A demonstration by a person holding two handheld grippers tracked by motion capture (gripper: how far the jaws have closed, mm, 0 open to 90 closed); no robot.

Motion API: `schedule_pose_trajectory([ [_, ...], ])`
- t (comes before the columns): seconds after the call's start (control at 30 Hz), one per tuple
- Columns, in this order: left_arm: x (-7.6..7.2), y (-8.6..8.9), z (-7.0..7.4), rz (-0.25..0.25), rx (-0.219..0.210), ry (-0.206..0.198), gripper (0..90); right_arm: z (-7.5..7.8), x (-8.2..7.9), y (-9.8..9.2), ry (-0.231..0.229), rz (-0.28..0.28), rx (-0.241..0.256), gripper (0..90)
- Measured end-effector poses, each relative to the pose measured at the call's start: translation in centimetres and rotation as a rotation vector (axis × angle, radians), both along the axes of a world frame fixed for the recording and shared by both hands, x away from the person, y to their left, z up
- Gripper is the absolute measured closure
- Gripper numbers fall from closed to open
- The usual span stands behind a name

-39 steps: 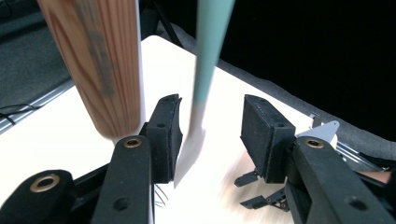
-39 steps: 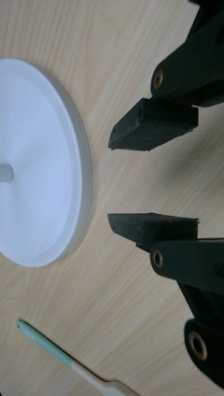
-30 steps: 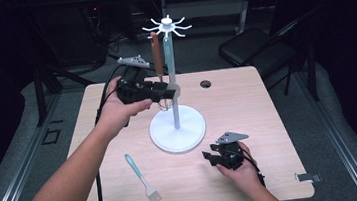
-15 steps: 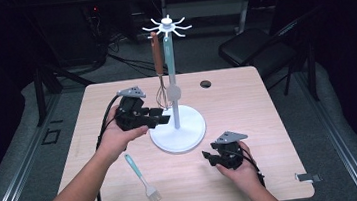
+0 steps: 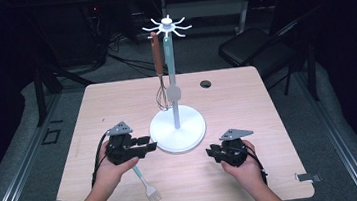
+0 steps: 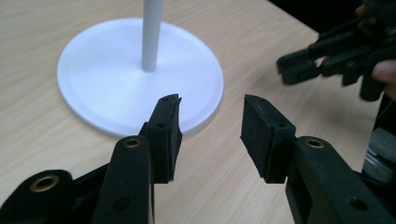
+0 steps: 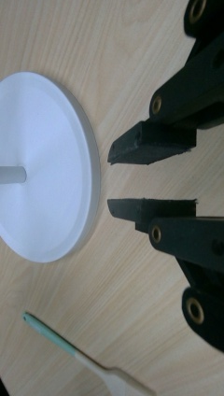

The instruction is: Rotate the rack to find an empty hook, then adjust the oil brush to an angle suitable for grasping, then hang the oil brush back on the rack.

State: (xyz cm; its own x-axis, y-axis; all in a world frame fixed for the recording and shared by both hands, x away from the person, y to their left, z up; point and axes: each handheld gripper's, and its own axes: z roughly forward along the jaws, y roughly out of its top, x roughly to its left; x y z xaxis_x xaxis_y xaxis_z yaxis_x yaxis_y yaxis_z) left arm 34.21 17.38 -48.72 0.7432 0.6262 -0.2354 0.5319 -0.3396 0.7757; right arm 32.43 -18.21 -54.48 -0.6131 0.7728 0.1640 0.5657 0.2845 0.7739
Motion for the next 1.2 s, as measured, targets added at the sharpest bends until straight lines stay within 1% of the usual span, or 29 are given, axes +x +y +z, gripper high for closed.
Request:
schedule_pose_trajectory([
  [0.03,-0.3,0.2,-0.4,0.015,0.007,-0.005,56.8,0.1,-0.1,-0.2,-0.007,-0.001,0.005,73.3],
  [0.1,-0.7,0.8,-0.9,0.018,-0.002,-0.008,56.7,0.3,-0.3,-0.5,-0.019,0.008,-0.008,72.6],
  [0.2,-1.4,1.4,-1.6,0.047,-0.03,-0.019,56.2,0.7,-0.7,-1.0,-0.033,0.016,-0.008,67.9],
  [0.27,-1.7,2.0,-2.2,0.071,-0.049,-0.028,56.1,1.0,-1.0,-1.4,-0.041,0.011,0.008,67.8],
  [0.3,-1.7,2.3,-2.5,0.083,-0.06,-0.021,56.1,1.1,-1.1,-1.5,-0.048,0.014,0.013,67.8],
  [0.37,-1.7,2.6,-3.2,0.1,-0.054,0.0,56.1,1.4,-1.3,-1.8,-0.063,0.02,0.006,67.6],
  [0.43,-1.8,2.9,-3.5,0.104,-0.031,0.008,56.0,1.5,-1.4,-2.1,-0.065,0.013,0.003,66.3],
  [0.47,-1.9,3.0,-3.7,0.109,-0.037,0.005,56.1,1.6,-1.5,-2.2,-0.065,0.006,0.012,68.6],
  [0.5,-1.9,3.1,-3.7,0.115,-0.031,0.004,55.9,1.7,-1.5,-2.5,-0.069,0.014,0.005,73.9],
  [0.53,-2.0,3.1,-3.7,0.117,-0.034,0.001,55.6,1.7,-1.6,-2.7,-0.064,0.019,0.004,75.1],
  [0.57,-2.0,3.3,-3.7,0.123,-0.026,-0.001,55.5,1.7,-1.7,-2.8,-0.062,0.013,0.011,77.0],
  [0.6,-2.0,3.4,-3.8,0.124,-0.031,0.002,55.4,1.8,-1.7,-3.0,-0.064,0.009,0.015,78.6],
  [0.67,-2.0,3.5,-3.8,0.133,-0.032,0.004,55.2,1.9,-1.8,-3.4,-0.061,0.004,0.002,78.0],
  [0.7,-1.9,3.6,-3.9,0.131,-0.032,0.007,55.0,2.0,-1.8,-3.5,-0.05,0.006,-0.002,78.7],
  [0.73,-1.9,3.6,-4.0,0.134,-0.04,0.004,54.7,2.1,-1.7,-3.6,-0.03,0.014,-0.008,80.5],
  [0.8,-2.0,3.7,-4.0,0.139,-0.034,0.006,54.6,2.3,-1.7,-3.7,-0.027,0.022,-0.019,85.7],
  [0.83,-2.0,3.6,-4.2,0.141,-0.041,0.004,54.5,2.5,-1.7,-3.9,-0.019,0.035,-0.032,87.9],
  [0.87,-2.0,3.6,-4.2,0.14,-0.034,0.005,54.5,2.7,-1.8,-3.9,-0.012,0.038,-0.033,90.0],
  [1.0,-2.0,3.6,-4.3,0.134,-0.035,0.003,54.4,4.0,-2.3,-4.3,-0.038,0.053,-0.036,90.0],
  [1.03,-2.0,3.6,-4.3,0.133,-0.039,0.005,54.2,4.3,-2.5,-4.4,-0.05,0.051,-0.019,90.0],
  [1.1,-2.1,3.7,-4.3,0.133,-0.045,0.004,53.9,5.3,-2.7,-4.7,-0.083,0.069,-0.004,90.0],
  [1.13,-2.1,3.7,-4.2,0.134,-0.044,0.001,53.9,6.0,-2.9,-4.9,-0.104,0.073,0.001,90.0],
  [1.2,-2.1,3.7,-4.2,0.136,-0.049,0.0,53.9,7.1,-3.1,-5.3,-0.132,0.071,0.014,90.0],
])
